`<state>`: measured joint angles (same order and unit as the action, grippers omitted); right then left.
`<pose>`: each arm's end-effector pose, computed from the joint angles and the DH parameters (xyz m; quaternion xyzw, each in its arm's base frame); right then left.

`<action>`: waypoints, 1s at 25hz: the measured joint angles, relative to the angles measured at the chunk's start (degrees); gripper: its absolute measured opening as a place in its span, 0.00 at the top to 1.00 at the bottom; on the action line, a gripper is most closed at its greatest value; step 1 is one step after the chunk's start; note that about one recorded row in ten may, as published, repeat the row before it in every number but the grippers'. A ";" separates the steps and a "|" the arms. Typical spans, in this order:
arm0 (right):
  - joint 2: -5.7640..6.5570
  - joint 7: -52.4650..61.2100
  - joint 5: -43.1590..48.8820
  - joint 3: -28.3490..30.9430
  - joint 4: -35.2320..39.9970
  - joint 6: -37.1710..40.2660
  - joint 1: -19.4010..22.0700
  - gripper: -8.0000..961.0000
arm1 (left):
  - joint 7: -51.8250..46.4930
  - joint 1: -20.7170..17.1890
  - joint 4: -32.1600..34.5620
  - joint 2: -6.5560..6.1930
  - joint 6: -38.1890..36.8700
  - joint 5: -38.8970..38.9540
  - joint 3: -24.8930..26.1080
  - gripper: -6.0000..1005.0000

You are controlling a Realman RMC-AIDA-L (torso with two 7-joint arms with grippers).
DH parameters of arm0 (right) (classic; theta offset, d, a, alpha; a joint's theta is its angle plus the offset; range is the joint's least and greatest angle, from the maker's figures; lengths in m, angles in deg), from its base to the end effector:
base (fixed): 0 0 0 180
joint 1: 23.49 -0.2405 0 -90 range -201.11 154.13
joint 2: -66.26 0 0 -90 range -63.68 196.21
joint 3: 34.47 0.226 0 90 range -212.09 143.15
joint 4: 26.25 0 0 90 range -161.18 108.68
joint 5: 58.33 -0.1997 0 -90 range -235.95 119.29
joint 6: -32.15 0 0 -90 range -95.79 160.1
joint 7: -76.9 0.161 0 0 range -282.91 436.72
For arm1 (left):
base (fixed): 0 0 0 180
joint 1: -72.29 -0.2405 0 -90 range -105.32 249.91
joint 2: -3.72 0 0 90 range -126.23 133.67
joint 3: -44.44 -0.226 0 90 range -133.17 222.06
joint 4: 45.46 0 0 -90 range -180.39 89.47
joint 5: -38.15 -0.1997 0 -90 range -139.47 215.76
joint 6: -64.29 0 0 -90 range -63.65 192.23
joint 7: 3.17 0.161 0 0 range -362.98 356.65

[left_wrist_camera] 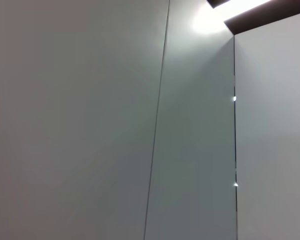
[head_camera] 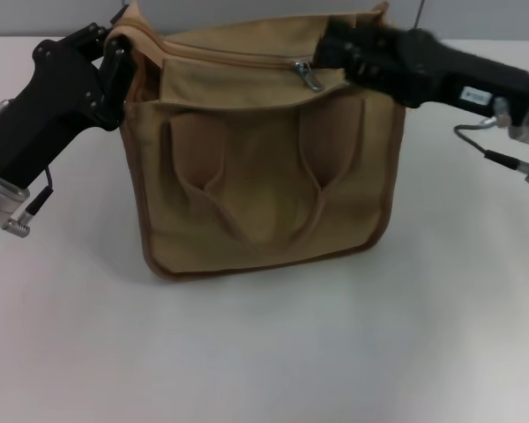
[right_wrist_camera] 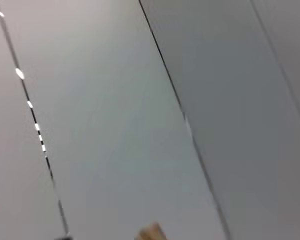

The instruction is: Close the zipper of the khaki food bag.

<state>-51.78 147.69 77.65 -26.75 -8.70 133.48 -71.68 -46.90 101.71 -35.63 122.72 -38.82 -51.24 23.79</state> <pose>0.1474 0.3394 0.0055 -0.8659 0.1890 0.4563 0.0796 -0.2056 0.2963 0.0289 -0.7720 -0.1059 -0.5422 0.3143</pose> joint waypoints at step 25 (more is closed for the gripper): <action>-1.72 -71.95 -9.25 5.15 -32.02 -17.08 16.26 0.44 | -1.28 2.10 -1.00 0.17 -0.42 -0.17 -0.35 0.97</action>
<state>-53.51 75.74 68.40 -21.60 -40.72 116.39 -55.42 -48.18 103.81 -36.64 122.90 -39.24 -51.41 23.44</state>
